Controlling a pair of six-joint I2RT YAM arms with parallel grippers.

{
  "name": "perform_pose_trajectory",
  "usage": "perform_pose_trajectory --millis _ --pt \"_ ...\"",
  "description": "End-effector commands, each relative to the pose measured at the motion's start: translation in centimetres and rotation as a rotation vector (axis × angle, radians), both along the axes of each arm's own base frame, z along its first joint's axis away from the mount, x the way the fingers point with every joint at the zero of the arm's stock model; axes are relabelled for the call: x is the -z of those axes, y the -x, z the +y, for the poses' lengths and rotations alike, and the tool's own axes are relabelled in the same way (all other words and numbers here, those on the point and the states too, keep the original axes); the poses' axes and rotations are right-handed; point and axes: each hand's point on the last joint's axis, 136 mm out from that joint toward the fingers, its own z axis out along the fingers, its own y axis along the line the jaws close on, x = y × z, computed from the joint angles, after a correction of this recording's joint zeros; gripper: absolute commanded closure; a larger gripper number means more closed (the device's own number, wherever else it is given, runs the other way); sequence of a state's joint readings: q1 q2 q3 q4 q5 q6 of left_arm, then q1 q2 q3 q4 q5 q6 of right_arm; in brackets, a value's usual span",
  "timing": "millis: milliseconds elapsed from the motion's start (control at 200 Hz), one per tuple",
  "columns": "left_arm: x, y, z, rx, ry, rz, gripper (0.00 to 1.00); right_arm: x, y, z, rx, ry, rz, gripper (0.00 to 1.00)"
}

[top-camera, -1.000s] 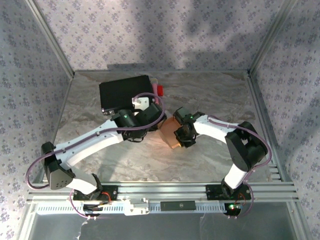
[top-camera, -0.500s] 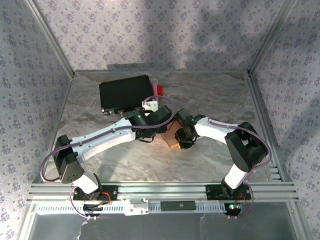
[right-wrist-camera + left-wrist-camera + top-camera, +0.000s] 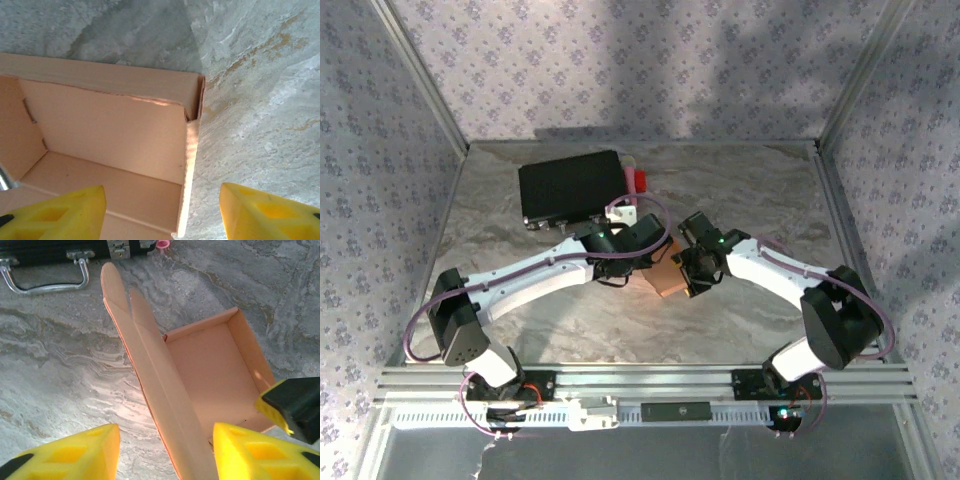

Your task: Fold the paper box

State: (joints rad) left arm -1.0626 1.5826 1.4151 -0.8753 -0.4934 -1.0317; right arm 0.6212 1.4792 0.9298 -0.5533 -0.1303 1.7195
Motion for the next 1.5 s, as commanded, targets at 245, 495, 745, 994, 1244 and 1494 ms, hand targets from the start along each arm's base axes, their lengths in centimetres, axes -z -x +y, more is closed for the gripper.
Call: perform_pose_trajectory --millis 245,495,745,994,1244,1494 --pt "1.1 -0.3 -0.4 0.007 -0.04 -0.009 0.67 -5.2 -1.5 -5.1 0.017 0.104 -0.309 0.36" --pt "1.2 -0.6 0.1 0.034 -0.114 -0.027 0.87 -7.3 -4.0 -6.1 -0.118 0.089 -0.462 0.38" --pt "-0.2 -1.1 -0.2 0.153 -0.222 -0.047 1.0 -7.8 -4.3 -7.2 -0.19 0.117 -0.517 0.4" --pt "-2.0 -1.7 -1.7 0.523 -0.44 -0.107 1.0 -9.6 -5.5 -7.0 -0.425 0.177 -0.658 0.42" --pt "-1.0 -0.3 -1.8 0.918 -0.445 -0.037 1.0 -9.2 -5.8 -5.1 -0.763 0.151 -0.783 0.5" --pt "-0.9 0.7 -1.0 1.172 -0.437 -0.057 1.0 -10.7 -5.3 -4.0 -0.933 0.18 -0.874 0.51"
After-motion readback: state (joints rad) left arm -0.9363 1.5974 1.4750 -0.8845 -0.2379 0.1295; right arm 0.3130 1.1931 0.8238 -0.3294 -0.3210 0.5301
